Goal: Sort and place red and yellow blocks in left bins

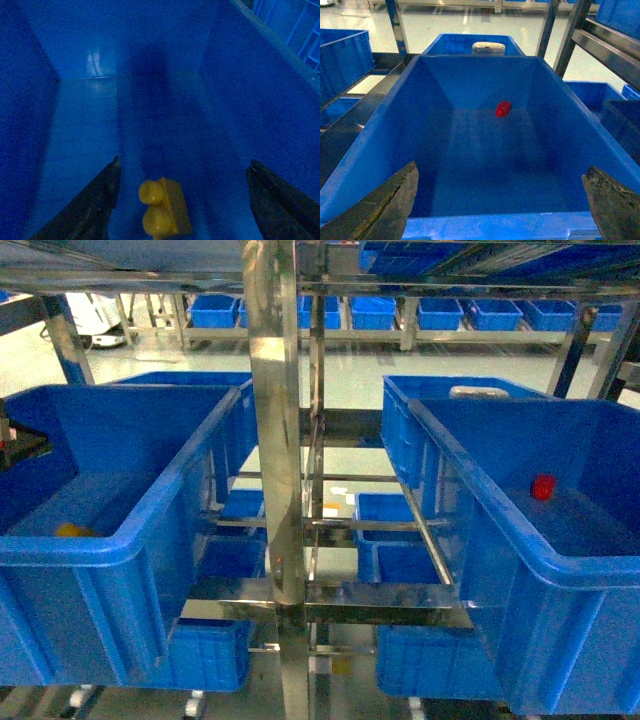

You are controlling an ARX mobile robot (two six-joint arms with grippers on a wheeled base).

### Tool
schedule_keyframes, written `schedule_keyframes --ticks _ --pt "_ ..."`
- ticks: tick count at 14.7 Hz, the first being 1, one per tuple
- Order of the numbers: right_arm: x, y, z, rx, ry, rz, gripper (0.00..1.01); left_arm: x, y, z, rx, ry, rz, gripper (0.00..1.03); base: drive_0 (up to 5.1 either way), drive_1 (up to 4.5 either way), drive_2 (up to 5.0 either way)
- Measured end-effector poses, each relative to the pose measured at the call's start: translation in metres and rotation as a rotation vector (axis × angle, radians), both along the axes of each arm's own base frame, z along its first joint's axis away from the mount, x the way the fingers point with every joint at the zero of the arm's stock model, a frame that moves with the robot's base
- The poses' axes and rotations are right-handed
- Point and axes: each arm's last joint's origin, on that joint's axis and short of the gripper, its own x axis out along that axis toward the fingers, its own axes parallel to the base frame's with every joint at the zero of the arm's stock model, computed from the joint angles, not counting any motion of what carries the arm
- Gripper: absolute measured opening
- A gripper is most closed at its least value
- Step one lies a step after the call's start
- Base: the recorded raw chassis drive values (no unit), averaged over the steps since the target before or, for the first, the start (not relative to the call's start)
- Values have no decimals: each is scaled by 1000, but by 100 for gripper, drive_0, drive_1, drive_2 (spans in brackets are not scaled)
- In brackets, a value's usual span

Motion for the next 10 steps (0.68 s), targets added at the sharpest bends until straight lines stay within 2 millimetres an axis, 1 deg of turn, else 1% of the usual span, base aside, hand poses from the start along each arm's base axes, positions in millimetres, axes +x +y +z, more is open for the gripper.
schedule_keyframes --ticks 1,2,3,4,6,8,10 --pt "0 0 0 0 0 0 98 -1 0 -1 -2 4 1 84 0 0 0" --pt "0 0 0 0 0 0 98 -5 -1 -5 -7 19 2 97 0 0 0" --pt "0 0 0 0 0 -1 98 -8 -4 -8 -14 36 -1 98 0 0 0" --pt "0 0 0 0 0 0 98 -12 -7 -6 -24 37 0 98 0 0 0" --pt "0 0 0 0 0 0 98 -20 -17 5 -22 -1 -26 98 0 0 0" --pt "0 0 0 0 0 0 98 -26 -24 11 -28 -23 -51 98 0 0 0" --pt "0 0 0 0 0 0 98 -42 -33 13 -28 -30 -67 98 0 0 0"
